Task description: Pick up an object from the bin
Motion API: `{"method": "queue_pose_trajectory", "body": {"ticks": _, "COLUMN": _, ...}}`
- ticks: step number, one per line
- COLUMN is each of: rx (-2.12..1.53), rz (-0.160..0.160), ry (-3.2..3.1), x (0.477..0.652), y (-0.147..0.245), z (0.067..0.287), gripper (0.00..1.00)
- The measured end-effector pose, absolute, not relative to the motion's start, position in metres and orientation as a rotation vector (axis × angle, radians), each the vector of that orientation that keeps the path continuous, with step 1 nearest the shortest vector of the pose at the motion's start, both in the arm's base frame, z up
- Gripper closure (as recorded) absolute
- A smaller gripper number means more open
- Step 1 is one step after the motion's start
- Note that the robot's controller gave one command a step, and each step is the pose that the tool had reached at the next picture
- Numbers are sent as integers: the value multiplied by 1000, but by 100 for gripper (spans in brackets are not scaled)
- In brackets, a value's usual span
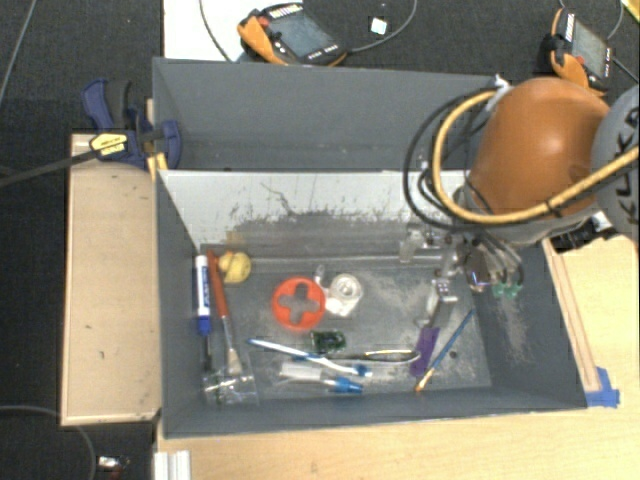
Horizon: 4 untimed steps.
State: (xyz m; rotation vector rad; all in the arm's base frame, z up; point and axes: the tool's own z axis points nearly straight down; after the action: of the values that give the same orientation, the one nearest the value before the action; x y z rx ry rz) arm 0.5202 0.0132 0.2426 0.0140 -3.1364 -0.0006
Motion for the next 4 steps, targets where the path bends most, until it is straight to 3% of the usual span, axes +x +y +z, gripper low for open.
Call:
{"method": "queue_pose_trajectory", "body": {"ticks": 1, "rx": 13, "rz": -1, "ry": -3145, "x": 521, "y": 13, "z": 247, "gripper": 0}}
{"method": "queue_pose_trajectory", "body": {"ticks": 2, "rx": -19, "rz": -2, "ry": -3148, "x": 498, "y": 7, "z": 109, "gripper": 0}}
{"method": "queue_pose_trajectory", "body": {"ticks": 3, "rx": 381, "rz": 2, "ry": -3137, "x": 484, "y": 16, "z": 159, "gripper": 0}}
{"method": "queue_pose_trajectory", "body": {"ticks": 4, "rx": 217, "rz": 0, "ry": -3133, "x": 480, "y": -55, "z": 100, "gripper": 0}}
